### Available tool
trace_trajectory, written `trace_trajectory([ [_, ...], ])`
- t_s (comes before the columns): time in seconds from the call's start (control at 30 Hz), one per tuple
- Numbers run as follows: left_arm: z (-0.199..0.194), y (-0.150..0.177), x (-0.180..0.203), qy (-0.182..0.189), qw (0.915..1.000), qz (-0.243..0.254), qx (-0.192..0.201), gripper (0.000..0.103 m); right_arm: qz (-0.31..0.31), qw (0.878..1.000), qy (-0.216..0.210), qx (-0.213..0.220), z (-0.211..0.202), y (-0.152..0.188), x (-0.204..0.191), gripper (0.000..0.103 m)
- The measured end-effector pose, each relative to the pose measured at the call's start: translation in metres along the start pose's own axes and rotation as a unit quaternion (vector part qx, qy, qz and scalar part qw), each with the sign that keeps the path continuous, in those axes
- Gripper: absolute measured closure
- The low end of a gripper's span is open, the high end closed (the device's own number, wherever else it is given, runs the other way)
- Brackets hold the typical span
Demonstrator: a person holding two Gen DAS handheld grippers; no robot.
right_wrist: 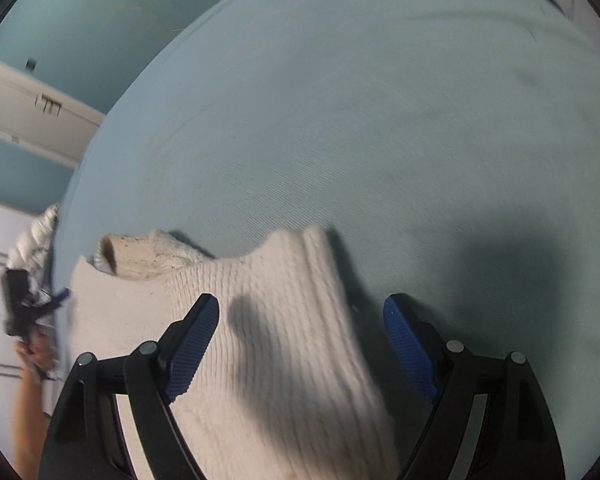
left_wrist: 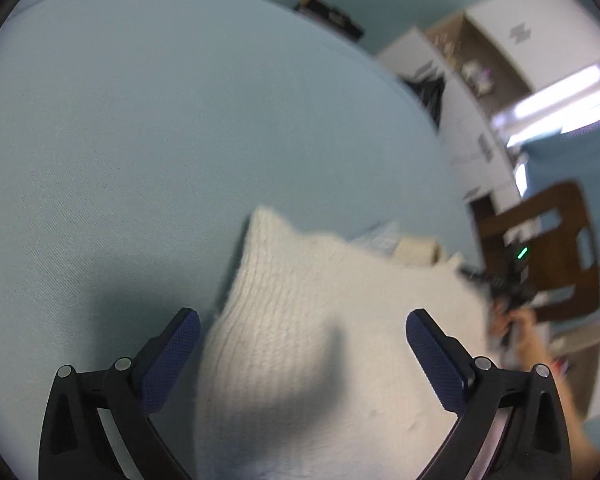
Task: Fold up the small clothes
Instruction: 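Lift the hem with both grippers and fold it over toward the collar, then lay the hem onto the collar edge and open both grippers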
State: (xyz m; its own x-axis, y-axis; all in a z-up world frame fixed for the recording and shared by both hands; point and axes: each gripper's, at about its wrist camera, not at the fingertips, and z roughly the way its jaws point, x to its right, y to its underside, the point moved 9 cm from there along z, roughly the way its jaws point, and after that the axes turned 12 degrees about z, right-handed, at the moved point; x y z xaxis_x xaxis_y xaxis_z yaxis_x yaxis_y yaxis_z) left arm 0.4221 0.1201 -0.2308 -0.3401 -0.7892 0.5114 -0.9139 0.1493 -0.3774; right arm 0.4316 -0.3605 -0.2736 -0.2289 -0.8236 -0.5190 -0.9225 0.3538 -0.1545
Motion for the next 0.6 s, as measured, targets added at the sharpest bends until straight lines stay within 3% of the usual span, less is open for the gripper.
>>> trace_trajectory([
  [0.07,0.009,0.009,-0.007,-0.006,0.9997,0.004,-0.023,0.0,-0.004,1.0,0.026,0.016,-0.001,-0.001,-0.004,0.089],
  [0.17,0.029,0.01,-0.02,-0.039,0.9983,-0.018,-0.04,0.0,-0.012,0.997,0.026,0.065,-0.021,-0.001,-0.014,0.095],
  [0.23,0.03,0.001,-0.02,-0.06,0.9979,-0.02,-0.015,0.005,-0.029,0.993,0.016,0.112,-0.045,0.004,-0.025,0.095],
  [0.27,0.029,-0.003,-0.017,-0.067,0.9977,-0.01,-0.002,0.043,-0.033,0.991,0.01,0.13,-0.056,0.006,-0.029,0.096],
  [0.3,0.026,-0.01,-0.013,-0.095,0.9953,0.013,0.007,0.068,-0.036,0.988,0.0,0.151,-0.067,0.009,-0.033,0.096],
  [0.33,0.029,-0.014,-0.011,-0.113,0.9933,0.021,0.012,0.072,-0.04,0.985,-0.009,0.166,-0.078,0.008,-0.032,0.096],
  [0.37,0.026,-0.018,-0.008,-0.12,0.9921,0.026,0.025,0.086,-0.046,0.982,-0.015,0.185,-0.089,0.011,-0.035,0.096],
  [0.43,0.011,-0.03,-0.001,-0.108,0.9914,0.026,0.068,0.094,-0.051,0.974,-0.036,0.219,-0.11,0.016,-0.042,0.096],
  [0.47,-0.005,-0.04,0.005,-0.089,0.9896,0.022,0.111,0.095,-0.051,0.969,-0.049,0.235,-0.122,0.017,-0.046,0.096],
  [0.53,-0.024,-0.055,0.01,-0.071,0.9845,0.015,0.16,0.095,-0.049,0.961,-0.071,0.263,-0.144,0.007,-0.043,0.096],
  [0.6,-0.044,-0.072,0.012,-0.075,0.9773,0.011,0.198,0.095,-0.047,0.951,-0.085,0.295,-0.162,-0.001,-0.057,0.096],
])
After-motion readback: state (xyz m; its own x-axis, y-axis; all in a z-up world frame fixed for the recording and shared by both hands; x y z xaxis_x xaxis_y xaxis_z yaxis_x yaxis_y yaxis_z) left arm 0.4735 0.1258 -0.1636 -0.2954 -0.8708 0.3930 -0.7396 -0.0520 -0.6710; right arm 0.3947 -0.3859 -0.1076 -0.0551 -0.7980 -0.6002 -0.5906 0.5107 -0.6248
